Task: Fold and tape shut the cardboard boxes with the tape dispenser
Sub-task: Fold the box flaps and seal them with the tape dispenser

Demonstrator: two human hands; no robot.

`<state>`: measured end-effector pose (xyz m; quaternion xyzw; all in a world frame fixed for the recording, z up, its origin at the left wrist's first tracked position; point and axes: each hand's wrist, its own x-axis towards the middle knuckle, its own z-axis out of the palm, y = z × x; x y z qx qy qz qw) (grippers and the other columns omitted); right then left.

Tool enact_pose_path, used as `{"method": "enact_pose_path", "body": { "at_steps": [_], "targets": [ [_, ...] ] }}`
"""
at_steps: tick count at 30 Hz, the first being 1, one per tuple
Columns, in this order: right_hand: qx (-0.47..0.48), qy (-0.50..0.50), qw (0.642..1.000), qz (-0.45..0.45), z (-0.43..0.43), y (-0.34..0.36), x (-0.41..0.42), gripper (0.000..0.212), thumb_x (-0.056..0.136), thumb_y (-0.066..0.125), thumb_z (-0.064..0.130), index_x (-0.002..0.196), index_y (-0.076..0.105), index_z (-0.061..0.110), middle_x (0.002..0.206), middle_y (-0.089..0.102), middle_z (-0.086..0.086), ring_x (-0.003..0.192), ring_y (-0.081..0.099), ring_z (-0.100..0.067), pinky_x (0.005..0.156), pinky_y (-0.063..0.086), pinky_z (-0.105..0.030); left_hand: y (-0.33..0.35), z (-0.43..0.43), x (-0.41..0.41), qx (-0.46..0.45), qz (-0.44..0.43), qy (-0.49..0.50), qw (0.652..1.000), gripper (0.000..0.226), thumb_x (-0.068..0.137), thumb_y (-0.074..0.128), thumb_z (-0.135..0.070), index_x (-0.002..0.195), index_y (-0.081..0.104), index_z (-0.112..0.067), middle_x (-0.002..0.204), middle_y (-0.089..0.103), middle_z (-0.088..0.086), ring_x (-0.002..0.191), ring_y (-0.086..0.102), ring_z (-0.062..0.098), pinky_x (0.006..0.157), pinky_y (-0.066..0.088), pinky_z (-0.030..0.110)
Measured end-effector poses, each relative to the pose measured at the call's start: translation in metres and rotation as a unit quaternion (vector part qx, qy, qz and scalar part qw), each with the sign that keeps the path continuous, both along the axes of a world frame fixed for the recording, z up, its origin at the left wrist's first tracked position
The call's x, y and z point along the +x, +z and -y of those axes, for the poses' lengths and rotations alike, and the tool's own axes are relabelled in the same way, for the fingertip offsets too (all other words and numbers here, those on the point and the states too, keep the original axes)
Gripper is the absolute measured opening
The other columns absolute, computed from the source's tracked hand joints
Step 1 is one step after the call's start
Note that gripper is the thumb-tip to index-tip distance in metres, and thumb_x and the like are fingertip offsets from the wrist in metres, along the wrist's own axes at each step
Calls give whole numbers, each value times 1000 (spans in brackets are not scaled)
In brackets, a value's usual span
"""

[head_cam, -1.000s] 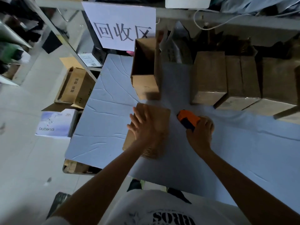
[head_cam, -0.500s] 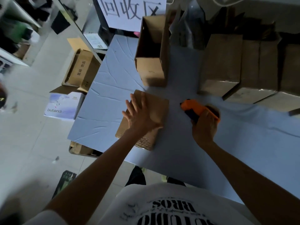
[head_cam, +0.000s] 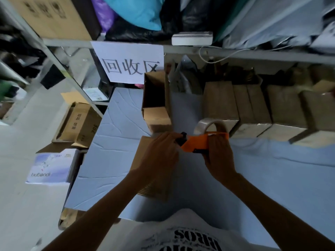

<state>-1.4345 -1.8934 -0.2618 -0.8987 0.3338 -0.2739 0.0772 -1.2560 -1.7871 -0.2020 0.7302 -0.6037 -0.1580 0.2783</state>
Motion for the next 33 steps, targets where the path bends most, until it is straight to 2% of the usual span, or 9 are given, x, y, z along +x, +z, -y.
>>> {"method": "enact_pose_path", "body": {
  "at_steps": [3, 7, 10, 13, 16, 20, 25, 29, 33],
  "targets": [
    [3, 10, 1000, -7, 2, 4, 1, 65, 59, 88, 10, 108, 45, 5, 96, 65, -23, 84, 66, -39, 73, 55, -43, 1, 2, 10, -24, 40, -13, 999, 36, 90, 63, -23, 126, 60, -20, 124, 62, 1, 113, 56, 17, 91, 33, 16],
    [119, 26, 993, -8, 8, 1, 5, 58, 72, 81, 20, 118, 53, 0, 106, 63, -17, 93, 64, -31, 81, 50, -34, -2, 4, 14, -42, 42, -37, 998, 29, 84, 71, -12, 112, 68, -5, 115, 66, 13, 107, 61, 29, 89, 42, 27],
    [204, 58, 977, -3, 13, -3, 7, 65, 77, 78, 15, 131, 45, 3, 120, 59, -13, 105, 59, -22, 91, 49, -29, -4, 10, 22, -26, -51, -11, 998, 28, 82, 73, -14, 109, 69, -5, 118, 63, 11, 110, 58, 23, 93, 42, 23],
    [269, 100, 958, 22, 15, -1, 7, 75, 77, 75, 7, 137, 32, 21, 131, 50, -1, 112, 53, -10, 91, 40, -6, -7, 17, 38, 32, -78, -34, 996, 21, 85, 70, -15, 104, 71, -8, 112, 64, 9, 100, 57, 13, 88, 46, 23],
    [297, 110, 948, 10, 14, -4, 4, 75, 78, 73, 4, 140, 35, 22, 137, 48, 1, 120, 51, -10, 98, 44, -17, -5, 21, 49, 89, -113, -40, 989, 14, 89, 65, -14, 99, 72, -9, 101, 70, 6, 88, 62, 8, 79, 49, 17],
    [301, 97, 949, -6, 9, -5, 5, 70, 81, 71, 8, 141, 36, 23, 130, 54, 1, 115, 53, -11, 96, 45, -24, -10, 25, 54, 118, -145, -3, 982, 21, 88, 64, -5, 107, 70, 1, 105, 69, 16, 97, 65, 21, 76, 41, 5],
    [320, 86, 943, -5, 10, -1, 5, 57, 79, 73, 10, 127, 45, 16, 109, 57, 6, 100, 59, -14, 79, 44, -15, -23, 30, 50, 133, -206, 64, 967, 25, 89, 58, 5, 112, 61, 15, 112, 63, 30, 105, 60, 33, 81, 44, 19],
    [334, 81, 939, -15, 13, 2, 4, 55, 75, 77, 10, 122, 49, 14, 104, 62, 2, 95, 61, -13, 76, 48, -15, -24, 35, 54, 153, -172, 30, 973, 24, 83, 70, -10, 107, 70, -8, 101, 70, 8, 93, 64, 17, 75, 48, 18],
    [349, 70, 934, -24, 19, 6, 2, 60, 71, 81, 21, 122, 49, 18, 103, 63, 3, 93, 63, -10, 78, 53, -22, -23, 41, 54, 145, -223, 17, 964, 19, 83, 66, 3, 103, 68, 3, 97, 69, 20, 88, 67, 32, 83, 55, 43]
  ]
}}
